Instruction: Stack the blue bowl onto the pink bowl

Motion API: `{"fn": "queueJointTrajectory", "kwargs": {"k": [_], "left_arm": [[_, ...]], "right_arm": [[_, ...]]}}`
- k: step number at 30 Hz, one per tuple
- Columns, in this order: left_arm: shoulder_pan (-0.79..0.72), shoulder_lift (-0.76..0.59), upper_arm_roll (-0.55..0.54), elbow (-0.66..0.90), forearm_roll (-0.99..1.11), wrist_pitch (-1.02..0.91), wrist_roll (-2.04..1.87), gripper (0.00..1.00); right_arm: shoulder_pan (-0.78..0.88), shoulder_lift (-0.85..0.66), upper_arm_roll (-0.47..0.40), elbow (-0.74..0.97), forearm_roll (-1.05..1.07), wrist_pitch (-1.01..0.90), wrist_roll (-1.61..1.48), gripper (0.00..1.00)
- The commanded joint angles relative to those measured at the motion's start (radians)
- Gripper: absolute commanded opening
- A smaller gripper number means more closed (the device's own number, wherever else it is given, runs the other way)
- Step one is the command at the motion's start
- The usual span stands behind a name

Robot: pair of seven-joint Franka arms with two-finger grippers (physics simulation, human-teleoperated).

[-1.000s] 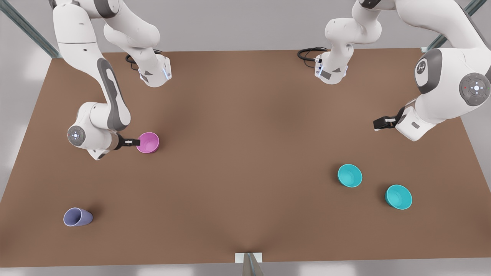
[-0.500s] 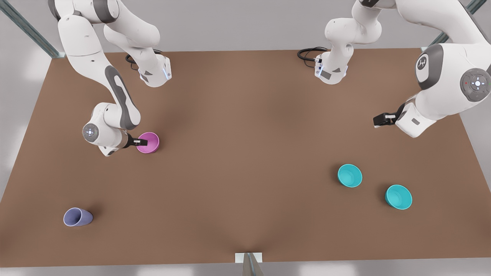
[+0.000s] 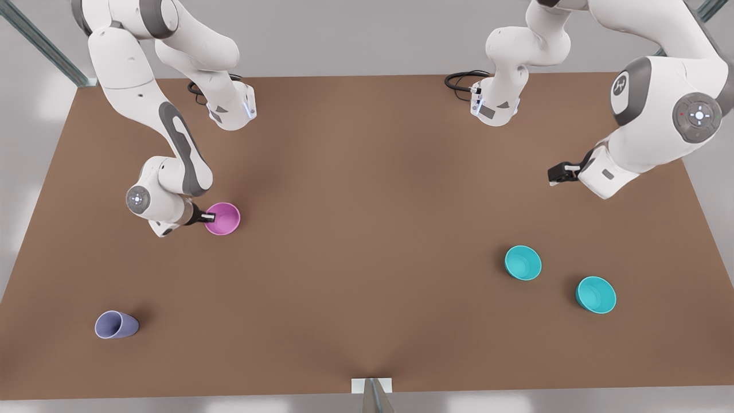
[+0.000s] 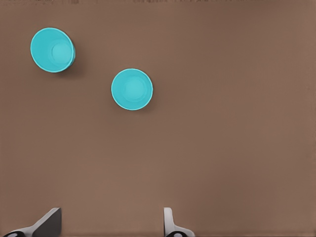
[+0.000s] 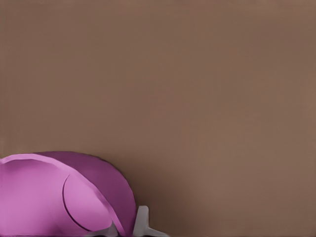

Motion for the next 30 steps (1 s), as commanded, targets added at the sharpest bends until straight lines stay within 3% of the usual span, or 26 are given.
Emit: {"fn": "queueJointTrajectory", "kwargs": {"k": [1, 3, 6, 14, 20, 27, 29, 30], "left_arm": [[-0.002, -0.001, -0.005, 0.0, 0.003, -0.003, -0.003, 1.0], [-0.002, -0.001, -0.005, 0.001, 0.003, 0.0, -0.003, 1.0], [-0.002, 0.001, -0.008, 0.001, 0.003, 0.0, -0.006, 1.0], [-0.002, 0.001, -0.008, 0.001, 0.005, -0.001, -0.008, 1.0], [-0.002, 0.001, -0.008, 0.001, 0.005, -0.001, -0.009, 1.0], [-0.002, 0.002, -0.008, 0.001, 0.005, 0.009, -0.009, 1.0], [-0.005, 0.001, -0.008, 0.003, 0.002, 0.018, -0.008, 1.0], [-0.014, 0.007, -0.012, 0.003, 0.0, 0.041, -0.011, 1.0]], "right_arm": [[0.001, -0.007, 0.017, 0.016, -0.006, -0.031, 0.017, 0.21], [0.001, -0.016, 0.051, 0.111, -0.006, -0.155, 0.02, 0.21], [0.017, 0.03, 0.183, 0.283, 0.0, -0.203, 0.127, 0.21], [0.475, 0.526, 0.179, 1.035, -0.02, -0.189, 0.74, 0.21], [0.594, 0.704, 0.177, 1.184, -0.026, -0.102, 0.83, 0.21], [0.616, 0.743, 0.166, 1.193, -0.026, -0.079, 0.823, 0.21], [0.616, 0.743, 0.162, 1.19, -0.052, -0.079, 0.806, 1.0], [0.616, 0.742, 0.162, 1.188, -0.096, -0.079, 0.803, 1.0]]}}
